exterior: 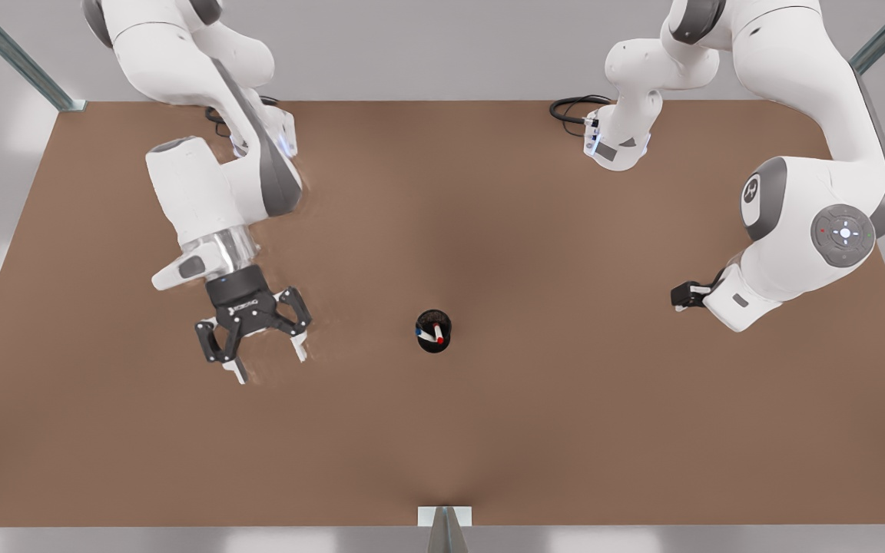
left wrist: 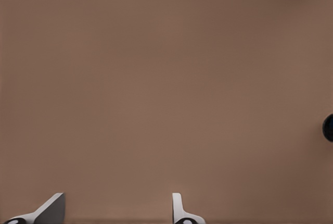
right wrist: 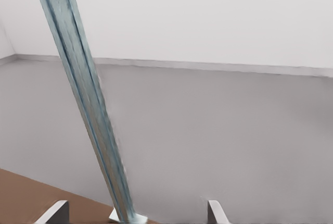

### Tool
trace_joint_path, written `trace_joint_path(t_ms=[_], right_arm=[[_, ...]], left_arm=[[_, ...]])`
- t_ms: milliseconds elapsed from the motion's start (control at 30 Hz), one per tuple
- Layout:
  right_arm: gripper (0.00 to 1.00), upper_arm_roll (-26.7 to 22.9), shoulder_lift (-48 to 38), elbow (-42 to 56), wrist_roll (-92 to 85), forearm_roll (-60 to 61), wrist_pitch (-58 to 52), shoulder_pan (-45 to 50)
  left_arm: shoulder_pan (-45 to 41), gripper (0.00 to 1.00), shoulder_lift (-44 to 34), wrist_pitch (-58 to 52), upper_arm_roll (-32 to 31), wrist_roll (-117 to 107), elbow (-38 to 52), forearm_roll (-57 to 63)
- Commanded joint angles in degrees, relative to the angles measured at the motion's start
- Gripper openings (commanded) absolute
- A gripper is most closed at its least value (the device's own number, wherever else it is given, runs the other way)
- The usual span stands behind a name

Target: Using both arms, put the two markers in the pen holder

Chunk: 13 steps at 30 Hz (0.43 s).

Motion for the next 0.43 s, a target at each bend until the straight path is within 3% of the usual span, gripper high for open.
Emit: trace_joint_path(t_ms=[0, 33, 100, 400], right_arm=[[1.0, -5.8, -4.4, 1.1, -2.3, 0.1, -52.3, -1.5], [1.0, -8.2, -3.9, -0.5, -4.3, 0.1, -55.1, -1.4], [1.0, -9.3, 3.5, 11.1, -7.0, 0.2, -65.8, -1.3], [1.0, -9.3, 2.1, 9.1, -6.8, 0.1, -62.0, -1.1]], left_arm=[[-0.1, 1.0, 0.0, 0.0, 0.0, -2.2, 0.0, -0.1], [-0.1, 1.0, 0.1, 0.0, 0.0, -2.2, 0.0, -0.2], [-0.1, 1.0, 0.1, -0.1, 0.0, -2.2, 0.0, -0.2], [-0.2, 1.0, 0.5, -1.1, 0.0, 1.9, 0.0, -0.1]])
